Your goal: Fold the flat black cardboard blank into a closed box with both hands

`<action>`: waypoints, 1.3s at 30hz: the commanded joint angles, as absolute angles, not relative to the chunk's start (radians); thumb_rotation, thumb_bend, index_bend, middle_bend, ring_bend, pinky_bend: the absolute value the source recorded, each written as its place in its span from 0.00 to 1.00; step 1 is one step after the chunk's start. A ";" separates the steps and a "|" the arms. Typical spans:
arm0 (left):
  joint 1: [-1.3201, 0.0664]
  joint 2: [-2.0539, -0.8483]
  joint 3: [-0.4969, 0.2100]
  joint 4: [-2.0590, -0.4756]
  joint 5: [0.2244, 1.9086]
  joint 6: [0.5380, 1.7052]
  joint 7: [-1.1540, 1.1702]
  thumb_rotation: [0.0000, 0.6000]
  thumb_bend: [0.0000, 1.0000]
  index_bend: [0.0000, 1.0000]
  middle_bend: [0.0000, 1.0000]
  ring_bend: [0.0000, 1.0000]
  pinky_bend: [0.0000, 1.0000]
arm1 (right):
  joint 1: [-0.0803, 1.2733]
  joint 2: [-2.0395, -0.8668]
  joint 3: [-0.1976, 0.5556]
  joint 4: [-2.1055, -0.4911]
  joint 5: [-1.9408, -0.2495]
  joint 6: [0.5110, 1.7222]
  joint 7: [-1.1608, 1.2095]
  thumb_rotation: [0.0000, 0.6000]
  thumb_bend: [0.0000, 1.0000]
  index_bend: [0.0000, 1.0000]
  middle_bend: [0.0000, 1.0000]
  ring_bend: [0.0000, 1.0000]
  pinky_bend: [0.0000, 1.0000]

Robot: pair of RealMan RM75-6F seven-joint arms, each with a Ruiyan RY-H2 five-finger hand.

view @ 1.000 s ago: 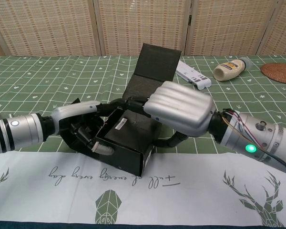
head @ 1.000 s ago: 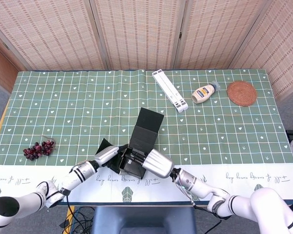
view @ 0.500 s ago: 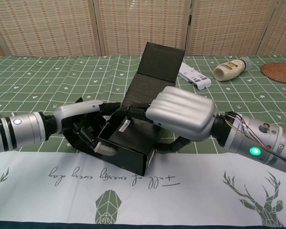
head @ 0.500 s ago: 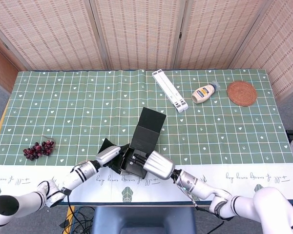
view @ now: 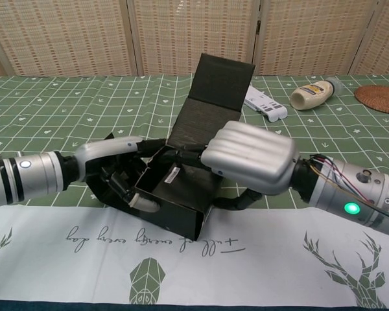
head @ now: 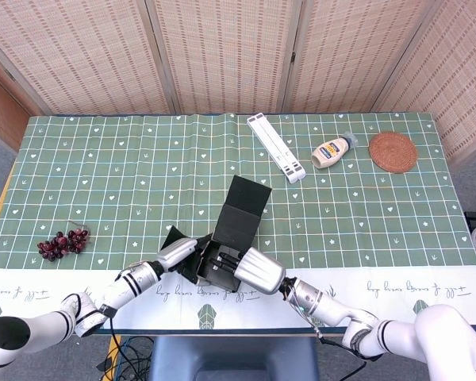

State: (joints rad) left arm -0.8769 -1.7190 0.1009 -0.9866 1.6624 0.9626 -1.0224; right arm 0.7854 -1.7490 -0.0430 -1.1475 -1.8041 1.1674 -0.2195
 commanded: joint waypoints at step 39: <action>-0.875 -1.717 0.087 -1.027 1.638 0.947 -0.999 1.00 0.08 0.21 0.23 0.73 0.88 | 0.810 -1.681 -0.049 -1.257 -1.810 1.081 -0.297 1.00 0.32 0.14 0.26 0.71 1.00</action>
State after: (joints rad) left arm -0.8747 -1.7165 0.0874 -1.0273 1.6380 0.9466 -0.9989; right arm 0.8074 -1.6835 -0.0487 -1.2534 -1.8095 1.0863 -0.2929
